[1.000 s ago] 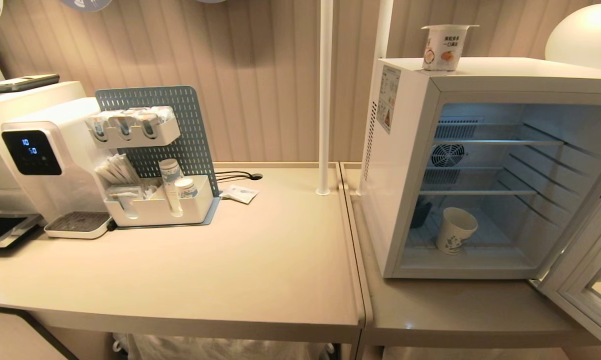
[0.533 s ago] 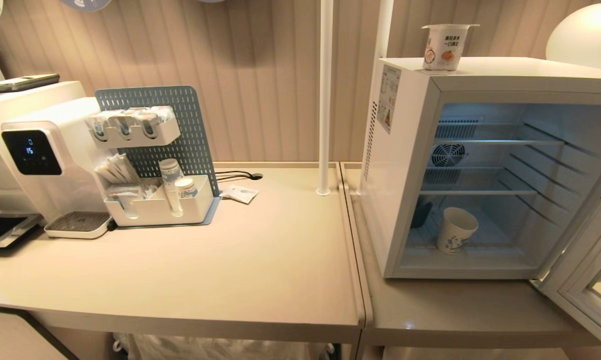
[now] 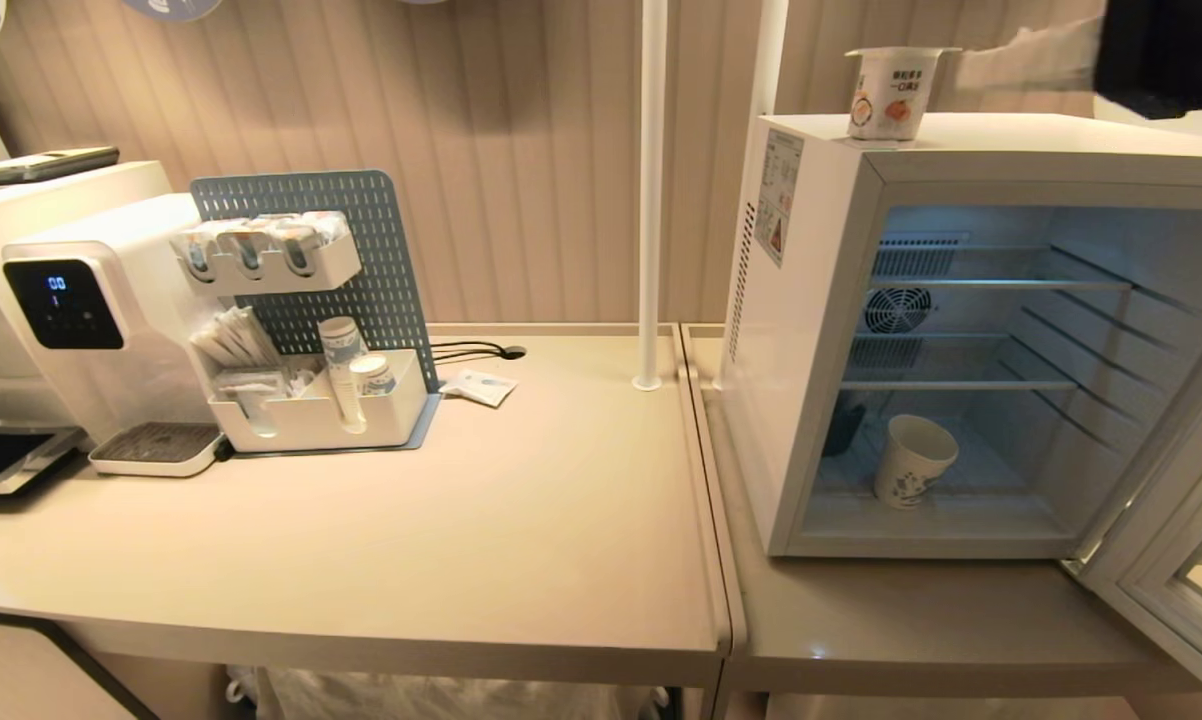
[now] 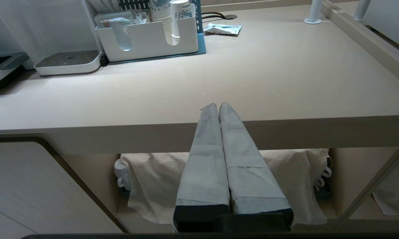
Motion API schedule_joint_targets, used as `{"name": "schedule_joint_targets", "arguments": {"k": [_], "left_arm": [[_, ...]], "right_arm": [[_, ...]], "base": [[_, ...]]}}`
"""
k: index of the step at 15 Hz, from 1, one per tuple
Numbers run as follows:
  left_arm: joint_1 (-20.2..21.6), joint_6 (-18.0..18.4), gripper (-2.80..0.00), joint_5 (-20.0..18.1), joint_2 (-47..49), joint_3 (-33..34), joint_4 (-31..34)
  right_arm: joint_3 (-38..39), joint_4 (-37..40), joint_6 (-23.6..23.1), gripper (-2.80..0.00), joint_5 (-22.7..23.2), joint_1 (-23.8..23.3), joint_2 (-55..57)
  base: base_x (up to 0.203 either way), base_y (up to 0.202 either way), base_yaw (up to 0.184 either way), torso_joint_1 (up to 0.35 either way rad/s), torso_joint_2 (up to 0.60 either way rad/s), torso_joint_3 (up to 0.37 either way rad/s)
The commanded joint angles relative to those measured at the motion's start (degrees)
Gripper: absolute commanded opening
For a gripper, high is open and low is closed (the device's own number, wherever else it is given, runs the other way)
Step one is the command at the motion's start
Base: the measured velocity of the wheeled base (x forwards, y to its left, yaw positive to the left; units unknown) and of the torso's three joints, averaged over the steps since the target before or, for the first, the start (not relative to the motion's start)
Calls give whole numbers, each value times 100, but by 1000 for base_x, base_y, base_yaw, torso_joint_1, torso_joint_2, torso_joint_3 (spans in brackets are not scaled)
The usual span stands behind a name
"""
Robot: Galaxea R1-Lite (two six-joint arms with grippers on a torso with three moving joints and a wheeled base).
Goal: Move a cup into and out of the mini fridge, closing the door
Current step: Put the yoghurt in the freezer
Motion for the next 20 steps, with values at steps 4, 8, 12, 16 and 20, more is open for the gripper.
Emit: {"name": "schedule_joint_targets", "arguments": {"k": [4, 8, 12, 16, 20], "left_arm": [[1, 5, -280, -2, -2, 0, 0], [1, -1, -280, -2, -2, 0, 0], [1, -1, -280, -2, -2, 0, 0], [1, -1, -280, -2, -2, 0, 0], [1, -1, -280, -2, -2, 0, 0]], "right_arm": [[32, -285, -294, -280, -140, -19, 374], [287, -847, -270, -280, -159, -319, 462], [346, -1084, -303, -280, -183, -352, 465], [414, -1151, -297, -280, -623, -405, 439], [624, -1129, -316, -280, -699, -398, 350]], "base": [[0, 0, 0, 0, 0, 0], [0, 0, 0, 0, 0, 0], [0, 0, 0, 0, 0, 0], [0, 0, 0, 0, 0, 0], [0, 0, 0, 0, 0, 0]]}}
